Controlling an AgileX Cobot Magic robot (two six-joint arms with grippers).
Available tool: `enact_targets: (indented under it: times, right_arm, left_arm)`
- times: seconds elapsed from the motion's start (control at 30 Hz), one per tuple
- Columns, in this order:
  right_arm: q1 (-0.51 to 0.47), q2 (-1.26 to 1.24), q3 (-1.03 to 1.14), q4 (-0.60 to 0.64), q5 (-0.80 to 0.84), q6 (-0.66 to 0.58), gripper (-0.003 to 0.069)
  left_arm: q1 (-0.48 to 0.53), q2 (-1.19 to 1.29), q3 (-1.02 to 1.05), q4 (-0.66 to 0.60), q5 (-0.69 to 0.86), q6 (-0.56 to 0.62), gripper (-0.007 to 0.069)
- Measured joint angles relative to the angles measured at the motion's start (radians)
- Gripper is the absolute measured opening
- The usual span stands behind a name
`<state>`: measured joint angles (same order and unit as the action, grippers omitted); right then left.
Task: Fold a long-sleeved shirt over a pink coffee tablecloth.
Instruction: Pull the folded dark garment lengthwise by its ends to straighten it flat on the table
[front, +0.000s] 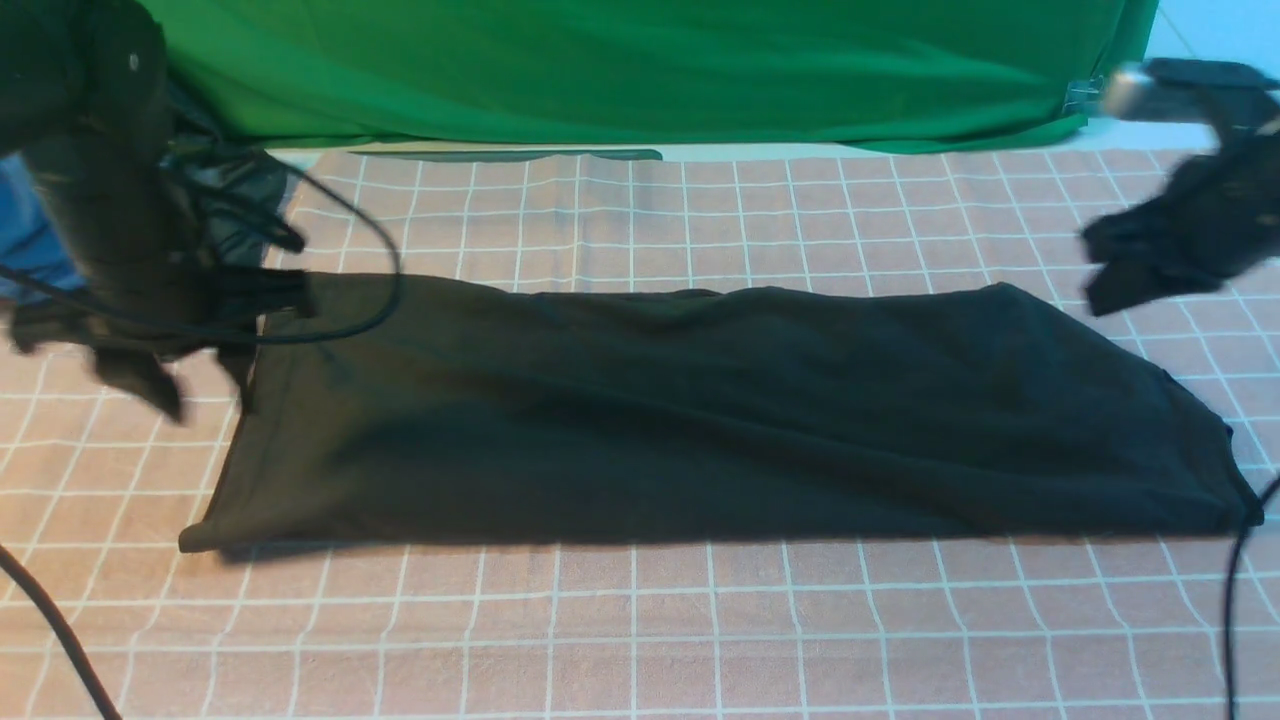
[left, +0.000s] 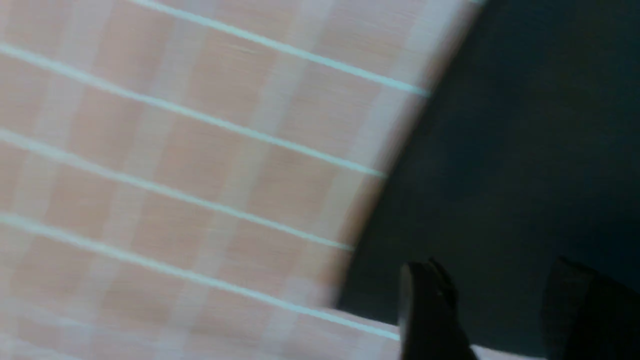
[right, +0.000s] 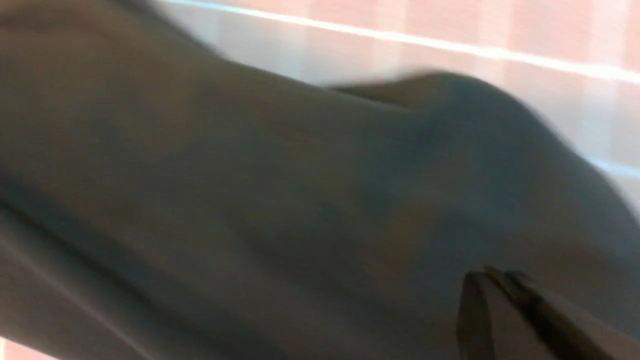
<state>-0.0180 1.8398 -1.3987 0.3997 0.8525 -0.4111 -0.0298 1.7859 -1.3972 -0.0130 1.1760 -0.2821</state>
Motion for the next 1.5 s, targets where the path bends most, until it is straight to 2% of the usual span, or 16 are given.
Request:
enact_targets:
  times: [0.13,0.27,0.37,0.43,0.53,0.67,0.9,1.07,1.17,1.3,1.5]
  right_arm:
    - [0.054,0.111,-0.055,0.009,-0.039,-0.008,0.0038]
    - [0.064,0.217,-0.103,0.006,-0.062,-0.008,0.0038]
    - [0.064,0.259,-0.120,-0.021,-0.091,0.013,0.0038]
    - [0.063,0.282,-0.126,-0.079,-0.151,0.084,0.0038]
    - [0.054,0.285,-0.131,-0.105,-0.216,0.124,0.0038]
    - [0.041,0.286,-0.155,-0.121,-0.239,0.139,0.0042]
    - [0.046,0.221,-0.251,-0.115,0.018,0.136,0.0043]
    - [0.121,0.137,-0.263,-0.082,0.193,0.075,0.0036]
    - [0.167,0.139,-0.247,-0.078,0.226,0.059,0.0036]
    - [0.242,0.159,-0.157,-0.076,0.154,0.045,0.0036]
    - [0.315,0.197,-0.042,-0.076,0.074,0.048,0.0036]
  left_arm:
    - [-0.054,0.007,0.048,-0.128,-0.108,0.059,0.0047]
    - [-0.090,0.041,0.117,-0.148,-0.166,0.062,0.0013]
    - [-0.094,0.060,0.147,-0.149,-0.180,0.062,0.0013]
    - [-0.094,0.069,0.166,-0.130,-0.187,0.062,0.0013]
    - [-0.094,0.069,0.167,-0.121,-0.188,0.062,0.0013]
    - [-0.094,0.069,0.167,-0.121,-0.191,0.067,0.0013]
    - [-0.094,0.037,0.167,-0.171,-0.226,0.088,0.0013]
    - [-0.099,0.005,0.167,-0.350,-0.253,0.187,0.0013]
    - [-0.114,0.012,0.167,-0.394,-0.259,0.220,0.0013]
    - [-0.158,0.066,0.167,-0.332,-0.278,0.216,0.0013]
    - [-0.166,0.098,0.167,-0.170,-0.256,0.056,0.0013]
